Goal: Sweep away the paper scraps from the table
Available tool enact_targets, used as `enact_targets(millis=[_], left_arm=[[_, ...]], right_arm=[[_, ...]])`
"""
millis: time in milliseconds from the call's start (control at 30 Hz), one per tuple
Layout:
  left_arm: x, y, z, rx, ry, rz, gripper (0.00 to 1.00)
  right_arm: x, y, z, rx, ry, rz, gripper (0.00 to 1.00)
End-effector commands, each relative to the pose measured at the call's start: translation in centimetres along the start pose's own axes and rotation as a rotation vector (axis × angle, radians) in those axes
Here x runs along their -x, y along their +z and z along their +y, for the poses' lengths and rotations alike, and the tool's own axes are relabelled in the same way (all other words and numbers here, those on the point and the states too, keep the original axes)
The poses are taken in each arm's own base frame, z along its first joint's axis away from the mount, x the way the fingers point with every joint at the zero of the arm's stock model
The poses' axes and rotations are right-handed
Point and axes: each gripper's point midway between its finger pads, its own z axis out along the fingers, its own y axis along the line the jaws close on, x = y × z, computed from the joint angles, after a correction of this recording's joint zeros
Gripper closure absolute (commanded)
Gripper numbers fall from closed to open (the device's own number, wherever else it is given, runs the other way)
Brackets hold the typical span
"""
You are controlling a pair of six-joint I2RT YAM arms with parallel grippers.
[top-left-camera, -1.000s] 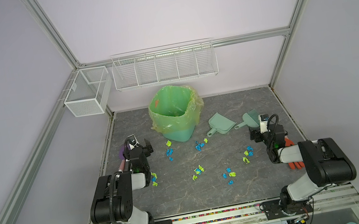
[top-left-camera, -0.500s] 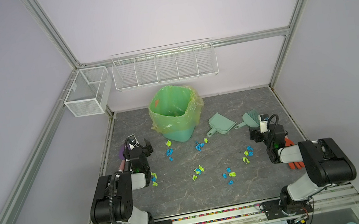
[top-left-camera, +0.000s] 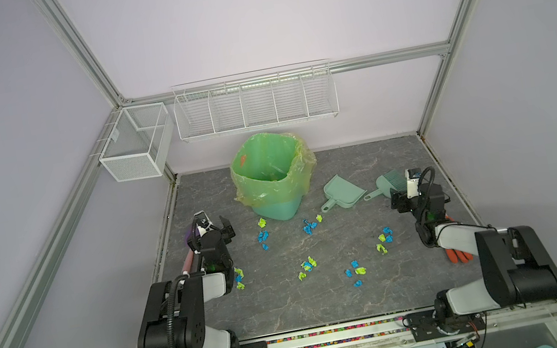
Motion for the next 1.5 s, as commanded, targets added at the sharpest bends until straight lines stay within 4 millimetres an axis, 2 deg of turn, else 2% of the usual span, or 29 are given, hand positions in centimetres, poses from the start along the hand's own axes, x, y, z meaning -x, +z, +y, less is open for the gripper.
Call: enact_targets(millis=[0, 100, 233, 367, 433, 633, 733, 900, 1067, 1233, 1333, 1467], left_arm=[[0.1, -0.5, 0.1, 0.001, 0.001, -0.038, 0.01], [1.6, -1.7, 0.9, 0.087, 0.012, -0.061, 0.01], [3.9, -2.4, 0.6, 0.064, 0.013, 0.004, 0.0], [4.5, -2.9, 0.6, 0.051, -0.048, -0.002, 0.0], [5.4, -3.4, -0.1, 0.015, -0.074, 0.014, 0.0], [10.7, -6.5, -2.2, -0.135, -0.161, -0.001, 0.01], [11.6, -7.9, -2.6, -0.178, -0.188, 0.007, 0.01], [12.3, -10.8, -6.5, -0.383, -0.199, 0.059, 0.0], [12.9, -14.8, -12.3, -0.6, -0.138, 0.112, 0.0], [11.4, -19.4, -18.4, -0.81, -0.03, 0.178, 0.0], [10.4, -21.3, -21.2, -0.889, 0.003, 0.219, 0.01], [9.7, -23.3, -23.9, -0.958, 0.055, 0.255, 0.0]], right_arm=[[-1.0, -0.3, -0.6, -0.048, 0.026, 0.098, 0.12], [-0.7, -0.6, -0.9, -0.071, 0.045, 0.105, 0.12], [0.4, -1.3, -1.1, -0.092, 0.078, 0.1, 0.12], [0.9, -1.1, -1.9, -0.146, 0.1, 0.167, 0.12], [1.3, -1.2, -1.7, -0.148, 0.101, 0.211, 0.12], [1.5, -2.2, 0.3, -0.095, 0.131, 0.316, 0.12], [2.0, -2.7, 1.1, -0.089, 0.156, 0.347, 0.12], [1.8, -3.1, 1.1, -0.184, 0.186, 0.461, 0.12], [1.3, -3.2, 1.2, -0.264, 0.279, 0.546, 0.12], [1.1, -2.9, 2.2, -0.302, 0.39, 0.604, 0.09], [0.9, -2.4, 2.8, -0.318, 0.446, 0.621, 0.09], [0.6, -1.8, 3.4, -0.343, 0.527, 0.613, 0.09]])
